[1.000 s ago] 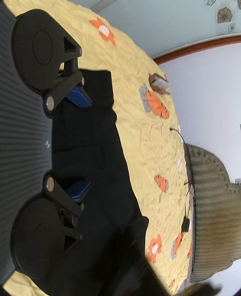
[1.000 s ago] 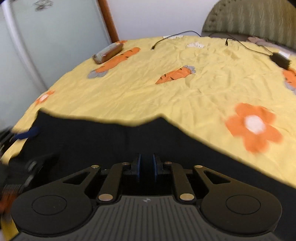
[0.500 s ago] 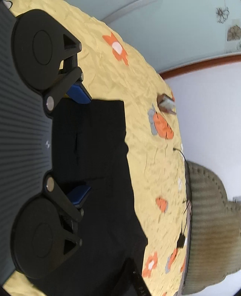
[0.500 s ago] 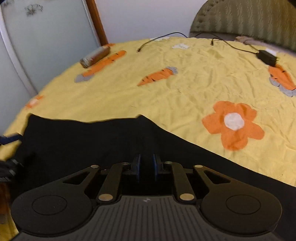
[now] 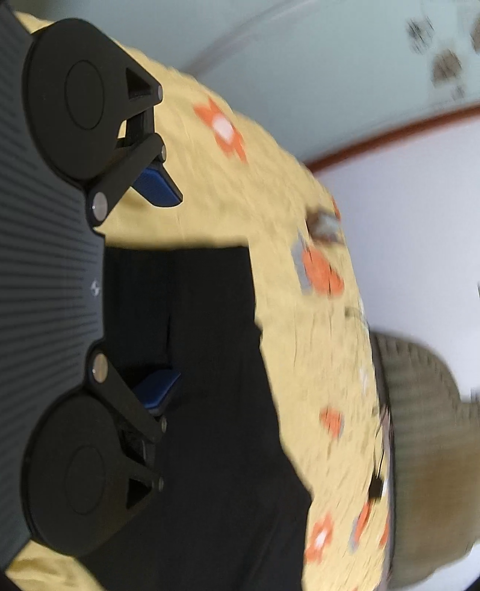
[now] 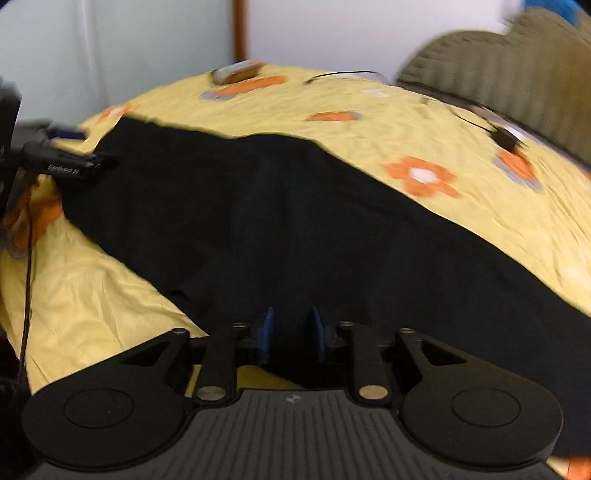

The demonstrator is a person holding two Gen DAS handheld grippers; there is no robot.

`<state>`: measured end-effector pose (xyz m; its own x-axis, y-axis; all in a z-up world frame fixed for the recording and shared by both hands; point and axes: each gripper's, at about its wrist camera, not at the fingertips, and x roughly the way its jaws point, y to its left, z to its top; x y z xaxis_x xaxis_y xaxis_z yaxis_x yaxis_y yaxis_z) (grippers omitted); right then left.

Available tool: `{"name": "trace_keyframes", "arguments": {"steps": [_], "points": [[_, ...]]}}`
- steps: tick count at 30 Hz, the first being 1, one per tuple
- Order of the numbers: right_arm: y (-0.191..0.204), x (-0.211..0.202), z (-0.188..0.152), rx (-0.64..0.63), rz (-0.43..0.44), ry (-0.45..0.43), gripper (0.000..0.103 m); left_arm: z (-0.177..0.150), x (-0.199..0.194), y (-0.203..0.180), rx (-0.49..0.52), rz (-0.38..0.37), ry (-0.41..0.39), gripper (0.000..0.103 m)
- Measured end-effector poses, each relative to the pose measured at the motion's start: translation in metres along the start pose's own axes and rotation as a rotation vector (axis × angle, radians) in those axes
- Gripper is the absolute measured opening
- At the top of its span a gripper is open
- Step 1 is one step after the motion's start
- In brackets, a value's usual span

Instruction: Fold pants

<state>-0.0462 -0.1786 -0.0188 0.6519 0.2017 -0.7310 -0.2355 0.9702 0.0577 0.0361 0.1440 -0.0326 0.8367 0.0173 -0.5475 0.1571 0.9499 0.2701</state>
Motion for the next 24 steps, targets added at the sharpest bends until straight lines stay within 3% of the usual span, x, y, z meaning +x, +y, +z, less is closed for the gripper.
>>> {"name": "trace_keyframes", "arguments": {"steps": [3, 7, 11, 16, 19, 20, 21, 24], "points": [[-0.008, -0.011, 0.0, 0.137, 0.043, -0.086, 0.028, 0.0, -0.02, 0.006, -0.046, -0.02, -0.025, 0.091], [0.009, -0.005, 0.004, 0.138, 0.037, -0.094, 0.054, -0.01, -0.043, 0.011, -0.073, 0.014, -0.02, 0.093], [0.024, -0.017, -0.001, 0.087, 0.03, -0.166, 0.054, -0.027, -0.052, 0.027, -0.221, -0.112, 0.028, 0.097], [0.02, -0.026, -0.002, 0.17, 0.058, -0.191, 0.054, -0.038, -0.04, 0.013, -0.231, -0.056, 0.028, 0.096], [0.021, -0.03, -0.006, 0.177, 0.043, -0.201, 0.054, -0.038, -0.036, 0.017, -0.266, -0.076, 0.012, 0.087], [0.022, -0.031, -0.007, 0.178, 0.039, -0.198, 0.054, -0.037, -0.033, 0.018, -0.272, -0.079, 0.016, 0.072], [0.022, -0.03, -0.009, 0.184, 0.035, -0.198, 0.054, -0.037, -0.028, 0.02, -0.283, -0.093, 0.03, 0.065], [0.021, -0.028, -0.013, 0.212, 0.04, -0.189, 0.054, -0.039, -0.027, 0.025, -0.315, -0.096, 0.025, 0.058]]}}
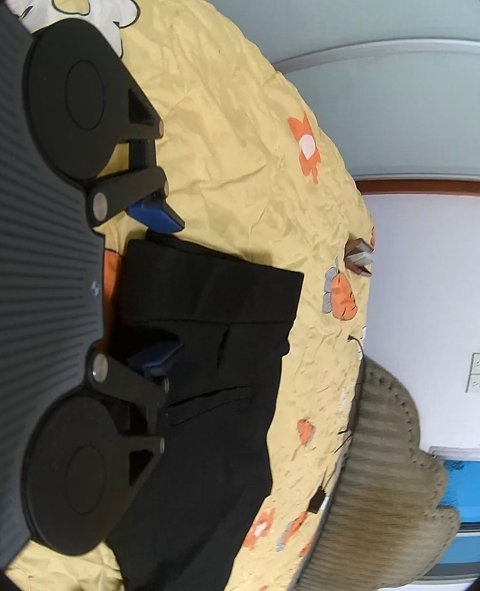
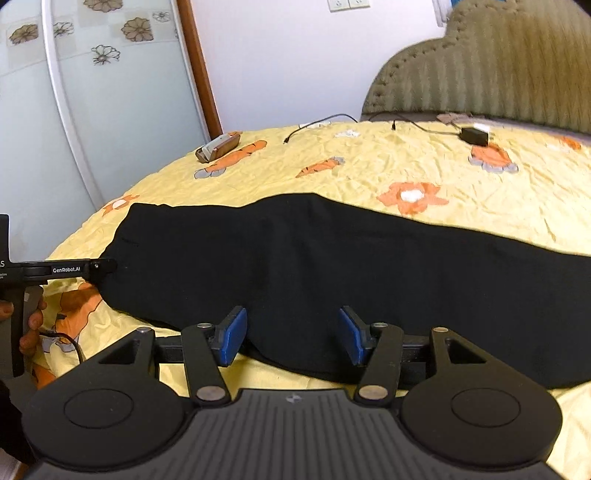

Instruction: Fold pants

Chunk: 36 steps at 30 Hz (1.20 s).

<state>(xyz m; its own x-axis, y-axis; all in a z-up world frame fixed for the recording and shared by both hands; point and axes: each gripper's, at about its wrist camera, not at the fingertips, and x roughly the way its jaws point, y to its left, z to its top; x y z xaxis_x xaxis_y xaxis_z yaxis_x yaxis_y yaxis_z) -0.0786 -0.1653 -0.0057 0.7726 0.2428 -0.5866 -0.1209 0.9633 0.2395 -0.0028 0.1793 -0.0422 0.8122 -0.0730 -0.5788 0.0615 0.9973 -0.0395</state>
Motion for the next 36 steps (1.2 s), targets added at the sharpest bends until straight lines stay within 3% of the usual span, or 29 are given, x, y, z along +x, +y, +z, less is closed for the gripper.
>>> {"name": "trace_keyframes", "arguments": {"steps": [4, 6, 10, 16, 19, 21, 24, 28, 30, 34, 36], "points": [[0.0, 0.001, -0.004, 0.019, 0.0, 0.001, 0.054, -0.003, -0.005, 0.005, -0.008, -0.01, -0.031, 0.034], [0.0, 0.001, -0.005, 0.023, 0.002, 0.003, 0.054, -0.002, -0.009, 0.005, -0.006, 0.027, -0.056, 0.011], [0.0, -0.001, -0.006, 0.029, 0.0, -0.004, 0.054, 0.008, -0.009, 0.01, 0.017, 0.053, -0.064, 0.002], [-0.007, -0.008, -0.008, 0.056, -0.017, -0.019, 0.054, 0.022, -0.011, 0.022, -0.032, 0.037, -0.107, 0.002], [-0.014, -0.011, -0.01, 0.079, -0.017, -0.024, 0.054, 0.016, 0.005, 0.015, 0.037, 0.066, -0.009, 0.003], [-0.02, -0.015, -0.012, 0.103, -0.019, -0.041, 0.054, 0.007, 0.009, 0.01, 0.075, 0.14, 0.002, 0.002], [-0.033, -0.017, -0.009, 0.164, -0.013, -0.056, 0.054, 0.005, 0.008, 0.018, 0.038, 0.177, 0.02, 0.01], [-0.047, -0.015, -0.008, 0.199, -0.021, -0.045, 0.054, 0.012, -0.013, 0.019, 0.025, 0.23, -0.019, 0.038], [-0.063, -0.023, -0.011, 0.265, -0.014, -0.074, 0.054, 0.014, -0.026, 0.007, 0.084, 0.237, -0.063, 0.044], [-0.131, -0.054, -0.029, 0.569, -0.063, -0.182, 0.054, 0.018, -0.041, -0.041, 0.251, 0.221, -0.148, 0.068], [-0.168, -0.074, -0.047, 0.723, -0.103, -0.249, 0.054, 0.018, -0.045, -0.07, 0.337, 0.209, -0.194, 0.071]]}}
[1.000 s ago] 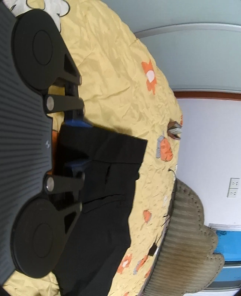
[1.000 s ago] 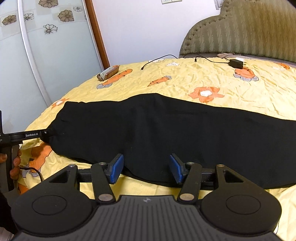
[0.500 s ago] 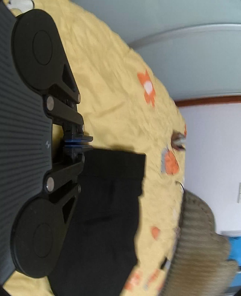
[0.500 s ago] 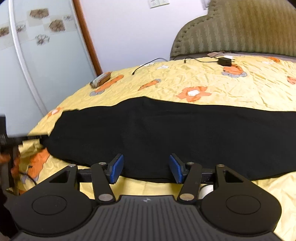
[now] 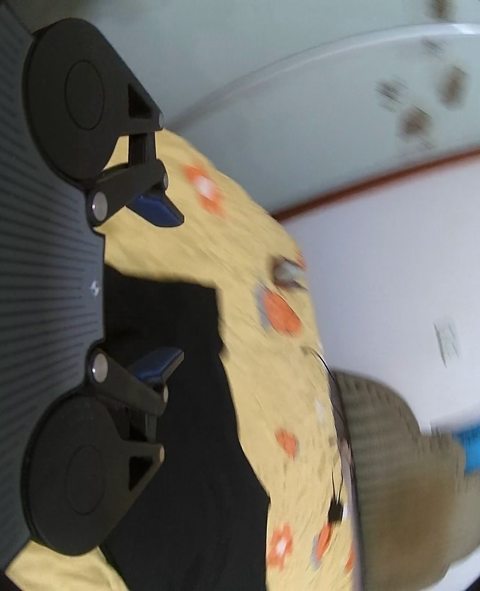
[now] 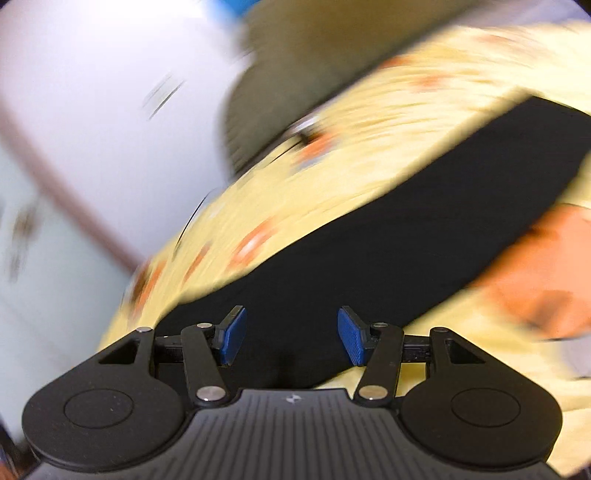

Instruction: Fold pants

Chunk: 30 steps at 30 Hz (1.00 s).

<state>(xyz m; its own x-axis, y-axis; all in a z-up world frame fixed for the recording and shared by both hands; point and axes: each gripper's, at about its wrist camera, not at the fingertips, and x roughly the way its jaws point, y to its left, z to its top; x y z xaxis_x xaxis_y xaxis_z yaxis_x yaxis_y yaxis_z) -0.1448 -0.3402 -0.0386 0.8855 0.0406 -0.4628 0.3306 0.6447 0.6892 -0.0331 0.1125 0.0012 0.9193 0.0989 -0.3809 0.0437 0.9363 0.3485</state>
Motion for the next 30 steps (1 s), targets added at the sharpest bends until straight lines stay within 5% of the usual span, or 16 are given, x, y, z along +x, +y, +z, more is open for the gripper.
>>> {"name": "trace_keyframes", "arguments": {"steps": [4, 8, 17, 25, 27, 29, 30], "points": [[-0.07, -0.035, 0.018, 0.202, -0.09, -0.148, 0.056, 0.023, -0.01, -0.051, 0.127, -0.03, -0.112, 0.071], [-0.112, -0.051, 0.028, 0.317, -0.097, -0.227, 0.056, 0.042, -0.008, -0.089, 0.155, -0.106, -0.138, 0.074], [-0.14, -0.045, 0.048, 0.449, -0.153, -0.305, 0.047, 0.06, -0.02, -0.176, 0.285, -0.288, -0.179, 0.081], [-0.147, -0.023, 0.071, 0.439, -0.189, -0.328, 0.048, 0.078, -0.024, -0.237, 0.323, -0.445, -0.196, 0.083], [-0.148, -0.022, 0.071, 0.426, -0.19, -0.323, 0.041, 0.085, -0.021, -0.256, 0.332, -0.507, -0.18, 0.084], [-0.148, -0.02, 0.071, 0.368, -0.235, -0.287, 0.011, 0.09, -0.017, -0.277, 0.344, -0.563, -0.162, 0.084], [-0.153, -0.022, 0.068, 0.354, -0.248, -0.283, 0.008, 0.09, -0.018, -0.285, 0.353, -0.587, -0.155, 0.084]]}}
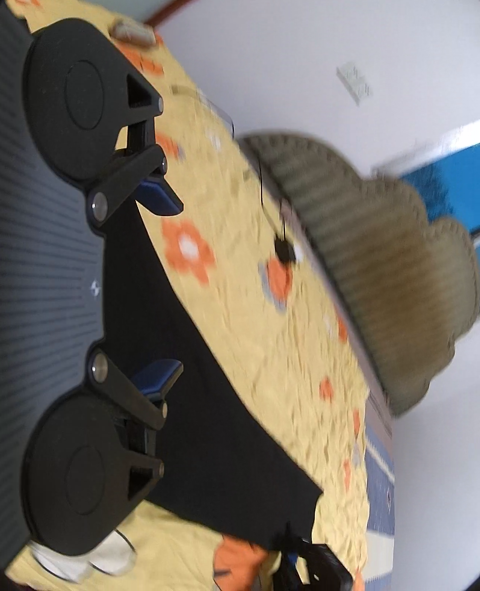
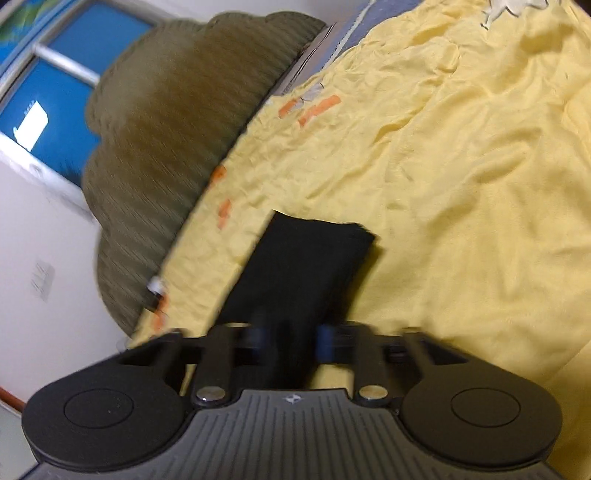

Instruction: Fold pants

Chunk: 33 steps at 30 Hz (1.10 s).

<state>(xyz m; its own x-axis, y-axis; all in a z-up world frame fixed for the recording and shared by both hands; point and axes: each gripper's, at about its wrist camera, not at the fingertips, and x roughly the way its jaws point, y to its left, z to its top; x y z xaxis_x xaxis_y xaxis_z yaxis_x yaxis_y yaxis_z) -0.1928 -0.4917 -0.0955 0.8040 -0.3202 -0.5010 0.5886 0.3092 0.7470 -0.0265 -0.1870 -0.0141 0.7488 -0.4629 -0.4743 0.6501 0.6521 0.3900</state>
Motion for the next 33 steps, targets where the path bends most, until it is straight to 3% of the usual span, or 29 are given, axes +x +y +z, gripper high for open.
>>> {"name": "trace_keyframes", "arguments": {"steps": [4, 10, 13, 16, 21, 23, 25, 30, 33], "points": [[-0.007, 0.001, 0.003, -0.037, 0.045, 0.007, 0.005, 0.01, 0.026, -0.027, 0.04, -0.078, 0.034, 0.084], [0.016, 0.001, -0.002, -0.206, -0.009, -0.032, 0.005, 0.028, 0.058, -0.056, 0.062, -0.174, 0.061, 0.084], [0.031, -0.002, -0.006, -0.309, -0.025, -0.067, 0.005, 0.035, 0.075, -0.061, 0.023, -0.199, 0.091, 0.084], [0.04, -0.007, -0.006, -0.333, -0.004, -0.085, 0.005, 0.039, 0.085, -0.06, -0.01, -0.195, 0.107, 0.084], [0.059, -0.012, -0.009, -0.405, 0.018, -0.099, 0.005, 0.051, 0.1, -0.064, 0.042, -0.178, 0.081, 0.084], [0.068, -0.016, -0.014, -0.482, 0.002, -0.114, 0.005, 0.066, 0.107, -0.063, 0.055, -0.173, 0.035, 0.084], [0.076, -0.018, -0.02, -0.556, -0.01, -0.121, 0.005, 0.081, 0.117, -0.059, 0.015, -0.215, 0.018, 0.084], [0.096, -0.01, -0.034, -0.781, -0.092, -0.131, 0.005, 0.098, 0.144, -0.059, -0.086, -0.27, 0.066, 0.087], [0.091, -0.003, -0.028, -0.743, -0.102, -0.083, 0.005, 0.102, 0.154, -0.068, -0.057, -0.256, 0.08, 0.087]]}}
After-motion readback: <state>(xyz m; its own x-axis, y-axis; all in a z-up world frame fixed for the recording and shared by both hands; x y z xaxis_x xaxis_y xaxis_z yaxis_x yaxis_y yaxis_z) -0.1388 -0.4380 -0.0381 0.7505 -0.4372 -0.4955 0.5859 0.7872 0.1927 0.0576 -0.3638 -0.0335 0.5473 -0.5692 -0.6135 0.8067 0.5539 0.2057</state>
